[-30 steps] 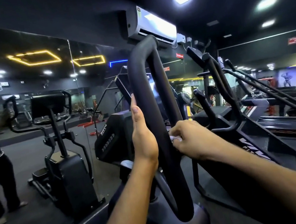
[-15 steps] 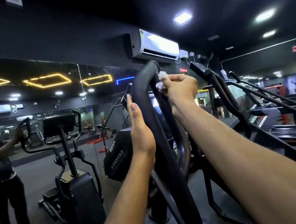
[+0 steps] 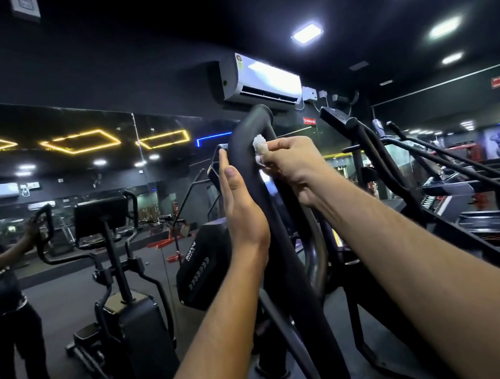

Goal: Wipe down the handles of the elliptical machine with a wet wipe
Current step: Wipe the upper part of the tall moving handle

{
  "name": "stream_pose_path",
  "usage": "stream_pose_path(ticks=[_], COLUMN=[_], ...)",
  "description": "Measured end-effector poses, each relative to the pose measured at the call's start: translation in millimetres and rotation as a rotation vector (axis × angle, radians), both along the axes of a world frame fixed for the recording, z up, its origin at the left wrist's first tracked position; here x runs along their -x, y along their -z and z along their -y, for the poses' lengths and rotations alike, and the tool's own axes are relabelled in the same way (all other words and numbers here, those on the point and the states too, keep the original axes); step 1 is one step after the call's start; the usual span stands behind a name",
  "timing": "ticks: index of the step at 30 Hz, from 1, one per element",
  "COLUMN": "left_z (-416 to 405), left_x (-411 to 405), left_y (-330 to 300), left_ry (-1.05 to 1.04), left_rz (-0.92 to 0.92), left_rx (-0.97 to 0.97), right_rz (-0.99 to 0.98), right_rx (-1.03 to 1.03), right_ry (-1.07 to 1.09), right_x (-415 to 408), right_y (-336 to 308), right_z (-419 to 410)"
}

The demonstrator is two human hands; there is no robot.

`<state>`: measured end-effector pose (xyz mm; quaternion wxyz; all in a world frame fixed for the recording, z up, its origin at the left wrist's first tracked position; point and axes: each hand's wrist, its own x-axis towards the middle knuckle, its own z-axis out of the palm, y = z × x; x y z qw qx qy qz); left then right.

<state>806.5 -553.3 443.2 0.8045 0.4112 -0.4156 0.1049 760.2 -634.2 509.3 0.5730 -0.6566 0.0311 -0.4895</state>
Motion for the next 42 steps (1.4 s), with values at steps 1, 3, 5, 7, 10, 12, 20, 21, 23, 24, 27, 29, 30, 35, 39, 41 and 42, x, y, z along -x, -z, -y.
stream_pose_path(ticks=[1,3,5,7,10,12,20,21,23,24,27,29,30,35,39,41,42], left_z=[-0.4,-0.4,-1.2,-2.5,-4.1,-3.2,-3.2,-4.5,-6.4,-6.9,-8.7,-9.4,-9.9,-10.7,-12.0,-13.6,-14.6], left_x=[0.2,-1.4,-2.3,-1.6,0.3,0.5,0.0,1.4,4.2,5.5,9.1,10.9,12.0,11.8,13.5,16.3,16.4], left_y=[0.3,0.1,0.1,1.0,0.8,0.2,3.6,3.5,4.9,5.9,10.4,12.7,13.3,12.4,11.8,12.6,12.4], left_ry=[-0.003,-0.004,-0.012,-0.025,-0.006,-0.009,-0.043,-0.038,-0.021,-0.012,0.012,0.025,0.032,0.023,0.037,0.044,0.048], left_rz=[-0.004,-0.013,-0.013,-0.014,-0.009,-0.013,-0.018,-0.017,-0.01,-0.007,-0.022,-0.028,-0.025,-0.03,-0.048,-0.048,-0.043], left_rx=[-0.001,0.0,-0.007,-0.01,0.01,0.008,-0.004,-0.006,-0.014,-0.021,-0.039,-0.046,-0.057,-0.066,-0.081,-0.088,-0.085], right_rz=[-0.012,-0.002,0.013,-0.013,-0.143,-0.164,-0.276,-0.314,-0.399,-0.444,-0.558,-0.642,-0.667,-0.407,0.017,0.086,0.096], right_rx=[0.036,0.081,0.117,0.203,0.35,0.417,0.645,0.651,0.648,0.655,0.746,0.89,0.926,1.136,1.387,1.681,1.838], right_ry=[0.01,0.057,0.134,0.189,0.213,0.205,0.372,0.368,0.349,0.35,0.382,0.467,0.47,0.557,0.795,0.874,0.902], right_x=[3.9,6.1,3.1,-2.3,-0.9,6.1,39.7,43.5,55.9,63.1,82.1,89.2,91.0,83.7,54.4,45.5,41.9], right_y=[-0.5,-0.1,2.9,8.4,12.4,14.0,66.2,77.9,101.3,111.1,129.0,129.6,126.7,74.7,-9.6,-31.0,-36.2], right_z=[-1.4,-3.3,-4.2,-2.3,3.1,7.3,1.0,1.7,-1.1,-4.2,-16.3,-17.2,-15.3,5.1,23.3,32.1,38.4])
